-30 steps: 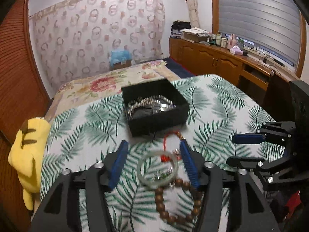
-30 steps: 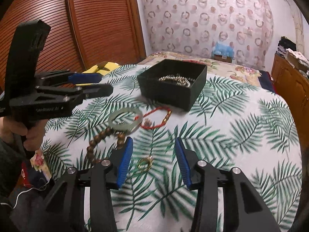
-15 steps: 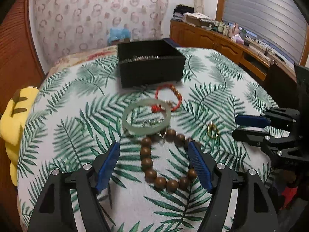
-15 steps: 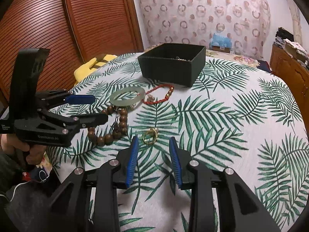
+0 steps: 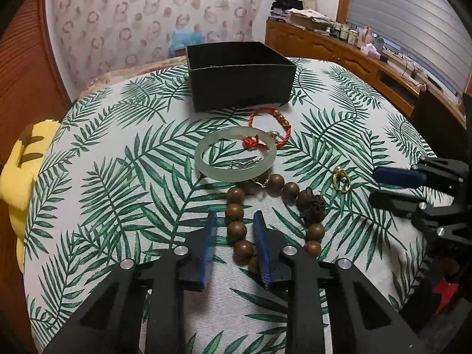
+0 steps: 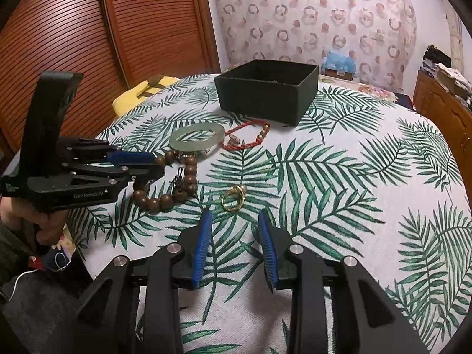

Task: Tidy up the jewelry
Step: 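Grasp the wooden bead bracelet with the left tool while the right tool approaches the gold ring, then lift the bead bracelet with the left tool while the right tool grasps the jade bangle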

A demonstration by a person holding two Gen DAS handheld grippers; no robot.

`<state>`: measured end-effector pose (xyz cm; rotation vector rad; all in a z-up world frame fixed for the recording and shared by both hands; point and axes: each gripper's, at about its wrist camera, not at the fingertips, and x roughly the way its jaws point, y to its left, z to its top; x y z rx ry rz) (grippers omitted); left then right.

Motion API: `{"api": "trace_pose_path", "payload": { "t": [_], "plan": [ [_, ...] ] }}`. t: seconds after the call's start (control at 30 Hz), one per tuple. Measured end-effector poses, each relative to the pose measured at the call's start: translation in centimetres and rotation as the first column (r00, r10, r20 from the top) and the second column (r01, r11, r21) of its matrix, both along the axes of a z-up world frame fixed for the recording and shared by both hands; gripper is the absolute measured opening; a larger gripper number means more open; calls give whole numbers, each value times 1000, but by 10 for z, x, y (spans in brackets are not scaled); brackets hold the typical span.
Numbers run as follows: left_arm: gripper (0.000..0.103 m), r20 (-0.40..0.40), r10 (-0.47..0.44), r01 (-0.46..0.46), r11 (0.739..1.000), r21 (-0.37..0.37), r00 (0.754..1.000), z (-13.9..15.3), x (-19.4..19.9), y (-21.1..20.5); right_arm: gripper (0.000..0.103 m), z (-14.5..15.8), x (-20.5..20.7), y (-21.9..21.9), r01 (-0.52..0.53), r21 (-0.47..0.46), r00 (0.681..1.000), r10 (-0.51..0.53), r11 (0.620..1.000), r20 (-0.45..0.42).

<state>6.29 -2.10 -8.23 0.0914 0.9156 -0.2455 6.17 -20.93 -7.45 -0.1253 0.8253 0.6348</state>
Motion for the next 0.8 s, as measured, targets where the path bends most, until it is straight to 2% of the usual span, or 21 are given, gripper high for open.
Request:
{"api": "trace_pose_path", "payload": {
  "t": [0.27, 0.6, 0.8],
  "plan": [
    [12, 11, 9, -10, 1000, 13, 1000, -1, -3, 3, 35, 10, 10, 2, 1, -3, 1000, -1, 1000, 16],
    [12, 25, 49, -48, 998, -43, 998, 8, -15, 34, 35, 16, 25, 17, -16, -31, 999, 17, 999, 38],
    [12, 39, 78, -77, 996, -45, 996, 11, -19, 48, 35, 18, 44, 29, -30, -30, 999, 31, 999, 26]
  ]
}}
